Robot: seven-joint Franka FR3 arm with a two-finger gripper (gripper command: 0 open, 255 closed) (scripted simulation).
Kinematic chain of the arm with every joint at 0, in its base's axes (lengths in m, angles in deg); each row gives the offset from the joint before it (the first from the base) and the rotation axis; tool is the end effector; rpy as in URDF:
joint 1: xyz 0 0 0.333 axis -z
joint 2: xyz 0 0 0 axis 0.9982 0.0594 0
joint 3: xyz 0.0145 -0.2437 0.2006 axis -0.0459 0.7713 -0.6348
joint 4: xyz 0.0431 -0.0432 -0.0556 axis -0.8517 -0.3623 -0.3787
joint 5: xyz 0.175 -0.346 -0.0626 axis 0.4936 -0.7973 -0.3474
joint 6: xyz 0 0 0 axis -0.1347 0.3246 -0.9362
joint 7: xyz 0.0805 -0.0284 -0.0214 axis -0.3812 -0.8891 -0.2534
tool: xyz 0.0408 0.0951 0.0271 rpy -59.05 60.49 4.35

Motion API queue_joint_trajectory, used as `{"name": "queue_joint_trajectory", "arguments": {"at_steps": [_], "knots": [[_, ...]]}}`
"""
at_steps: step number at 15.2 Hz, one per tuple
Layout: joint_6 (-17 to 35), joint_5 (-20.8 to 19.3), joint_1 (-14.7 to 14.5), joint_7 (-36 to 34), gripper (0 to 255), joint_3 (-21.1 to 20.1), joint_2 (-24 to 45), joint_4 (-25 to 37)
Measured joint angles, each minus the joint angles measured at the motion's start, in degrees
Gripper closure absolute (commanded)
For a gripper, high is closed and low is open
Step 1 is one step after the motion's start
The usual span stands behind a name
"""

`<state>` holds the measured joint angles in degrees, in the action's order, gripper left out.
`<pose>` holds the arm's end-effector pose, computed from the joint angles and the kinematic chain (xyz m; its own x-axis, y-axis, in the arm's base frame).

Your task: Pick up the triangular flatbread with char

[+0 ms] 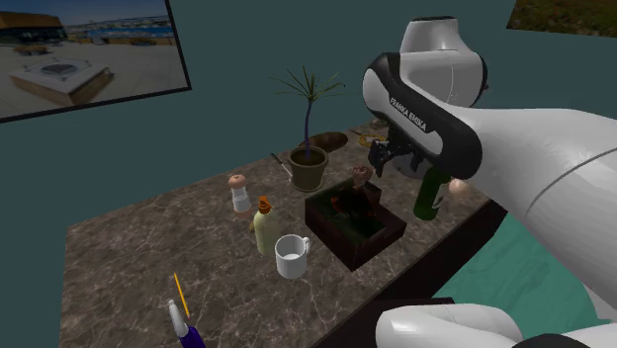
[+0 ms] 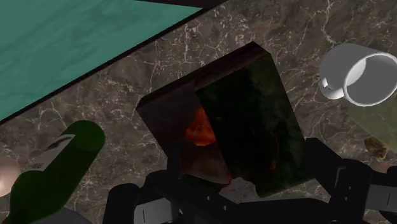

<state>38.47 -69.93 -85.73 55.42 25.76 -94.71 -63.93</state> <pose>0.3131 0.0215 0.6338 0.9861 0.1365 0.0943 0.1309 -0.9894 0.0625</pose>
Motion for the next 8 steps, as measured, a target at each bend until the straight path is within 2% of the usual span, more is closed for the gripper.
{"name": "queue_joint_trajectory", "arguments": {"at_steps": [2, 8], "knots": [[0.43, 0.3, -0.13, -0.61, 0, -0.53, 0.08, -0.3], [8.22, 3.29, -1.48, -7.28, 0, -6.44, 2.09, -5.56]]}}
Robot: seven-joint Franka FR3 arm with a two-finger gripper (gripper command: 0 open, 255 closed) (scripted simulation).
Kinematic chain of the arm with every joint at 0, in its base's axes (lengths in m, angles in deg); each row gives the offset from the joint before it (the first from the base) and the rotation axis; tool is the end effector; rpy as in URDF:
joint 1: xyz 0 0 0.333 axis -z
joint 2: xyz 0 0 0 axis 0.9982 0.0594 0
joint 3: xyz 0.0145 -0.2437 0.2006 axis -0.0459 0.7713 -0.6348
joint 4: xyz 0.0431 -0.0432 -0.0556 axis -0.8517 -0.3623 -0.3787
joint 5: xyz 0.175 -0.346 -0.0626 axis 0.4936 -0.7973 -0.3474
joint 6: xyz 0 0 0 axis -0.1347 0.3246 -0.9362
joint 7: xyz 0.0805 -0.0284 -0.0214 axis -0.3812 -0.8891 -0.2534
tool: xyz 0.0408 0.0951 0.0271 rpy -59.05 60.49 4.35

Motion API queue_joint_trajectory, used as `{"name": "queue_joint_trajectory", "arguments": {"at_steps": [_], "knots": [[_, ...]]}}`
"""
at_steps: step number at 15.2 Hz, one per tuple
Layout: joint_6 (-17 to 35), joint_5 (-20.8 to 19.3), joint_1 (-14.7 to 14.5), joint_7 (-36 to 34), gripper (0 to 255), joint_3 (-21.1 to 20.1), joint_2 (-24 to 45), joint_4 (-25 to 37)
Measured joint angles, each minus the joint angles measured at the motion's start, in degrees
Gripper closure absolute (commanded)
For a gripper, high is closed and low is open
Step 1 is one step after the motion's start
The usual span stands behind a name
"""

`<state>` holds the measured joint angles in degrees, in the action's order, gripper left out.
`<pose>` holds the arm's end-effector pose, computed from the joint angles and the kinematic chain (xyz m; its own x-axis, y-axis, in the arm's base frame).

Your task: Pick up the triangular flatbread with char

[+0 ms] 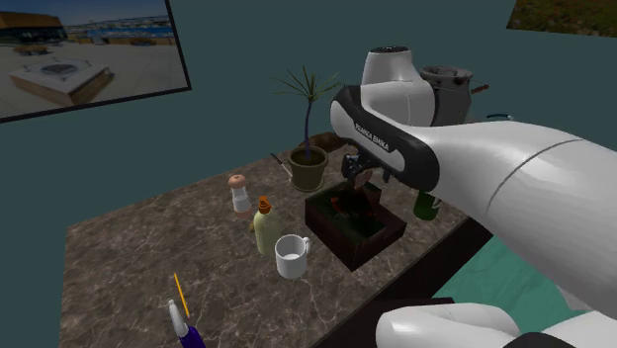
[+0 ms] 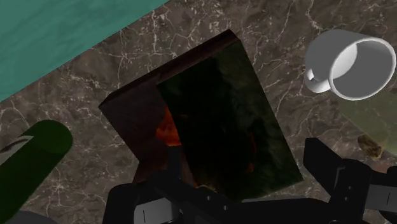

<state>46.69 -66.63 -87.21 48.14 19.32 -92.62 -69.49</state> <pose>0.3305 0.0815 0.5853 0.9871 0.1204 0.1052 0.1139 -0.9913 0.0657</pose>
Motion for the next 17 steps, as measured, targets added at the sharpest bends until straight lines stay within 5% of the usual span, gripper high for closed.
{"name": "queue_joint_trajectory", "arguments": {"at_steps": [9, 17], "knots": [[13.0, 3.26, -1.58, -11.63, 0, -10.7, 8.26, -3.57], [24.02, 0.54, -0.22, -23.83, 0, -21.01, 21.98, -0.42]]}}
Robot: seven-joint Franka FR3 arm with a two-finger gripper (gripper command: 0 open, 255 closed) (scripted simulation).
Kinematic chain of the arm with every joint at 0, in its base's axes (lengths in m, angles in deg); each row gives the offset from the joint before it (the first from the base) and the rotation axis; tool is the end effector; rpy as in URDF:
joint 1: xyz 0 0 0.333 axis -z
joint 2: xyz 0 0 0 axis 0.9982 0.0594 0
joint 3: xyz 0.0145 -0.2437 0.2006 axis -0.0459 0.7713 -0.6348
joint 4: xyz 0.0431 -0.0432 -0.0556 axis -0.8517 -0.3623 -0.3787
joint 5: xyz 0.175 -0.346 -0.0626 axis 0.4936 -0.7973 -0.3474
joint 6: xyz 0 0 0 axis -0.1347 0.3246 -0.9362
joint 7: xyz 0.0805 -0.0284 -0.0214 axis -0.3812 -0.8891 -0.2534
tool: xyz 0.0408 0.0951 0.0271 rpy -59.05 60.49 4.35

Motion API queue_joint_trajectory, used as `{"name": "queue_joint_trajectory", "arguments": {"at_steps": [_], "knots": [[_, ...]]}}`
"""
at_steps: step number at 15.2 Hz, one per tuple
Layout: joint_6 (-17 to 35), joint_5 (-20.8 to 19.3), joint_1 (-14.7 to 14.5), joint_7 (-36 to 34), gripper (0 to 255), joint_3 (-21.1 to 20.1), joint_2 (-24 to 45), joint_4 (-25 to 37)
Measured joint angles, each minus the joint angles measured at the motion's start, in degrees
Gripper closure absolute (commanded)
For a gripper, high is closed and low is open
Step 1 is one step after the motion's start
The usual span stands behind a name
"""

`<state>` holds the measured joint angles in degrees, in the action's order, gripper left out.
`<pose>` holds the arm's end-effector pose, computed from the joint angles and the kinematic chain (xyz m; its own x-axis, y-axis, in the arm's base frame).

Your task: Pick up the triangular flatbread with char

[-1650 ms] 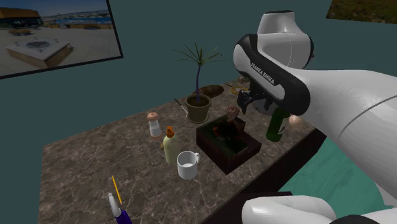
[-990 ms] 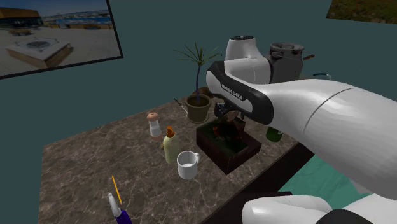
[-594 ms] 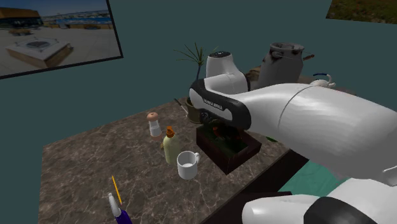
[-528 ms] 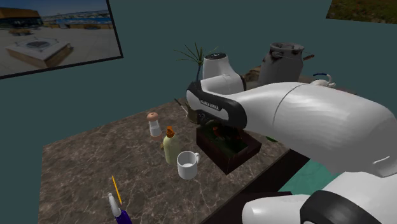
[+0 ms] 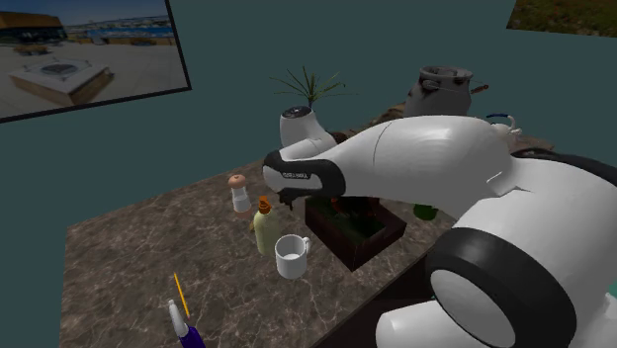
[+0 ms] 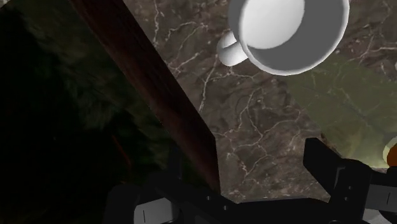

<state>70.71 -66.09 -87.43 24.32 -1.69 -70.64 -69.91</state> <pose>0.3851 0.2527 0.4518 0.9874 0.0723 0.1406 0.0624 -0.9954 0.0732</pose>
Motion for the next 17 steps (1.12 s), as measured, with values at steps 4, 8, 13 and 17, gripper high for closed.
{"name": "queue_joint_trajectory", "arguments": {"at_steps": [4, 8, 13, 17], "knots": [[4.02, -5.22, 1.46, -7.95, 0, -5.14, 8.73, 3.85], [7.2, -14.17, 1.96, -17.94, 0, -9.08, 19.25, 8.52], [7.59, -27.2, -2.26, -30.56, 0, -9.06, 33.23, 16.77], [6.16, -34.69, -7.9, -37.09, 0, -6.26, 43.26, 25.14]]}}
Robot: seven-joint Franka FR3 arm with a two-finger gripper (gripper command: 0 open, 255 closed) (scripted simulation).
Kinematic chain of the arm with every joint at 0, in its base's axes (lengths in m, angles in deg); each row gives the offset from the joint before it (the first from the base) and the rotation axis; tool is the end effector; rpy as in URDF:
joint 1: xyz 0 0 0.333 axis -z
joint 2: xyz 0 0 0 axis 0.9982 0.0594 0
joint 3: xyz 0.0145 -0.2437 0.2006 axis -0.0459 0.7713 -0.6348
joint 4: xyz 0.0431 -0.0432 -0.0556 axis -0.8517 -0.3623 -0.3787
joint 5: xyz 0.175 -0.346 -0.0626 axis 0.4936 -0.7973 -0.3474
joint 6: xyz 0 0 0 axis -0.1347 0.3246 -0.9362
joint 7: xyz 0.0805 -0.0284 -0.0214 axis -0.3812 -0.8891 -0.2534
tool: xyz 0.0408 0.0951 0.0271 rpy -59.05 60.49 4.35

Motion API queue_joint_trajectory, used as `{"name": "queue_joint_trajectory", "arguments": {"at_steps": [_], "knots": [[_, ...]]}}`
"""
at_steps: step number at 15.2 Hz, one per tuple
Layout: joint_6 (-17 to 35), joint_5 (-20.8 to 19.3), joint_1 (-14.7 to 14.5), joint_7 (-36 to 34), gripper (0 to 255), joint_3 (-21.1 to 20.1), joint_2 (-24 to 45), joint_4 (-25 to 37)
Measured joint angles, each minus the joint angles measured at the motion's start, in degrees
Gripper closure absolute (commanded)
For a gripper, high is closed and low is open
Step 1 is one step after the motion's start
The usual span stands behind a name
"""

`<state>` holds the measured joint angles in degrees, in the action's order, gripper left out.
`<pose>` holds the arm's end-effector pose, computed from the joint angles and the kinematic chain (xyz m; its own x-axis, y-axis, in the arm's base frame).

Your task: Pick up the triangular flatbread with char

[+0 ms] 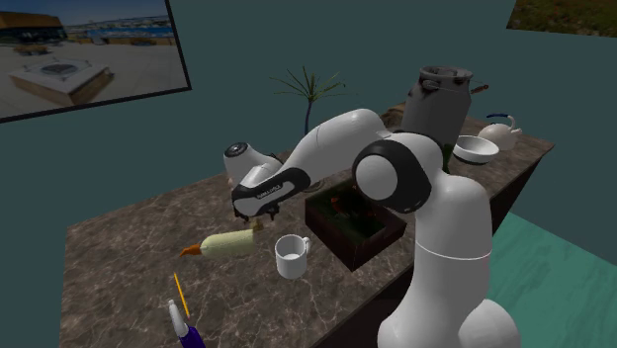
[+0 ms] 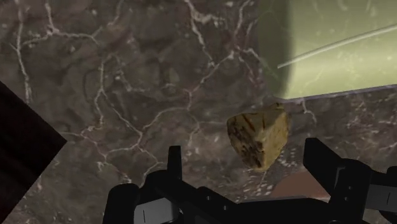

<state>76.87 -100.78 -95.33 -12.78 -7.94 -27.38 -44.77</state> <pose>0.4575 0.4214 0.3217 0.9843 0.0231 0.1749 0.0103 -0.9972 0.0739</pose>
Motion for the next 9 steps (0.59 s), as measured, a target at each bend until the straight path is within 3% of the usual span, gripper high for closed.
{"name": "queue_joint_trajectory", "arguments": {"at_steps": [3, 9], "knots": [[-0.17, -2.93, -2.93, -2.67, 0, 1.63, 4.51, 3.64], [2.46, -6.14, -4.72, -5.25, 0, 3.69, 8.3, 4.03]]}}
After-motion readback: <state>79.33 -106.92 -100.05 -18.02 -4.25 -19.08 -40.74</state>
